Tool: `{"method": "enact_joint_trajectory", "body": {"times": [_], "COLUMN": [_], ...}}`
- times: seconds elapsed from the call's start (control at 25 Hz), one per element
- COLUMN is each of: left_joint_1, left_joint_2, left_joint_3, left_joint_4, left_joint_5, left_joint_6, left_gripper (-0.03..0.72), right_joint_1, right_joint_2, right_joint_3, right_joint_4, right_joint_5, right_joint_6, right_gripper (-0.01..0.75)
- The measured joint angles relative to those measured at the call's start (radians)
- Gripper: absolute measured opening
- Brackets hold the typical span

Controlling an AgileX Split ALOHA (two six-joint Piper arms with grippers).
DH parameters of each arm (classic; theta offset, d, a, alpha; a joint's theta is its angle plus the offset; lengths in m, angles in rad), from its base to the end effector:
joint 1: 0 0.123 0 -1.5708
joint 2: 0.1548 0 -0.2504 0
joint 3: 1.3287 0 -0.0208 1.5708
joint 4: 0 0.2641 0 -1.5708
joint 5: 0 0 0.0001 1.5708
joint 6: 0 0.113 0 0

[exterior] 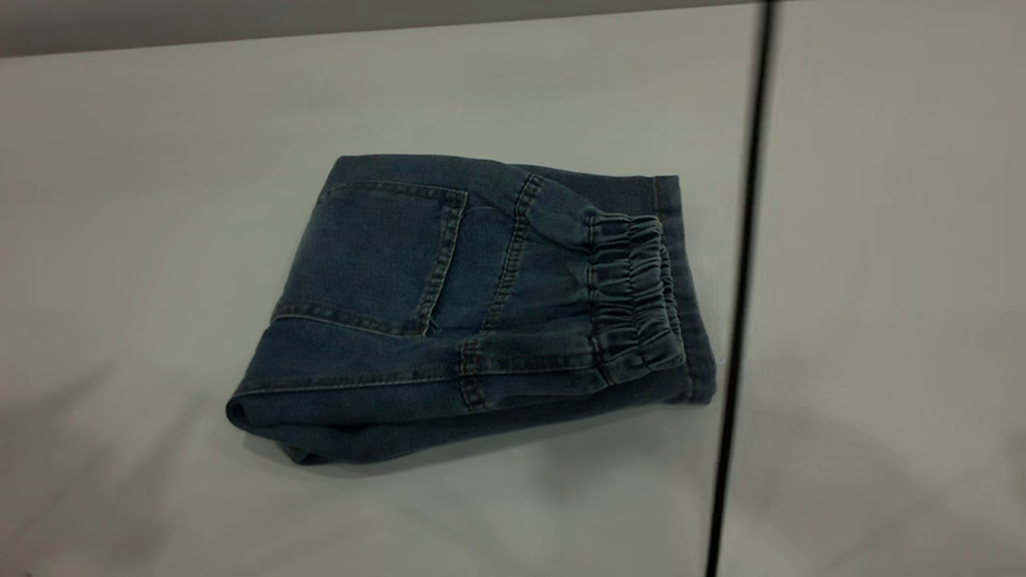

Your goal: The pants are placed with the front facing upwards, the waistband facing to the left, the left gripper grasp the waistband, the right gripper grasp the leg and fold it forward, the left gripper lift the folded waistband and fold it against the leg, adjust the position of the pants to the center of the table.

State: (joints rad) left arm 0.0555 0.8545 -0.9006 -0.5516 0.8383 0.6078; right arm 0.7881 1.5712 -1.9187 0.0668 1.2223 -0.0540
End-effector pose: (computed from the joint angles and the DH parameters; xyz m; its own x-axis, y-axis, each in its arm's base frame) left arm 0.2121 -0.0323 0.3298 -0.5132 0.1705 -0.8412 0.3842 0.9220 -0.0476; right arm 0.2411 0.2525 0.4206 -0.4761 -0.5228 -0.7072 -0.7541 0.6564 0.0224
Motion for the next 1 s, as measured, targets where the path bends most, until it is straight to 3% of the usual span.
{"method": "enact_joint_trajectory", "body": {"times": [0.36,0.84,1.0], "left_joint_1": [0.000,0.001,0.001], "left_joint_2": [-0.051,-0.157,-0.207], "left_joint_3": [0.000,0.009,0.089], "left_joint_4": [0.329,0.342,0.342], "left_joint_5": [0.250,0.346,0.311], "left_joint_6": [-0.324,-0.387,-0.387], "left_gripper": [0.582,0.582,0.582], "right_joint_1": [-0.001,-0.001,-0.001], "right_joint_2": [-0.274,-0.631,-0.766], "right_joint_3": [0.396,0.868,1.008], "right_joint_4": [-0.077,-0.124,-0.112], "right_joint_5": [-0.002,-0.007,-0.098], "right_joint_6": [0.054,0.078,0.081], "right_gripper": [0.451,0.451,0.451]}}
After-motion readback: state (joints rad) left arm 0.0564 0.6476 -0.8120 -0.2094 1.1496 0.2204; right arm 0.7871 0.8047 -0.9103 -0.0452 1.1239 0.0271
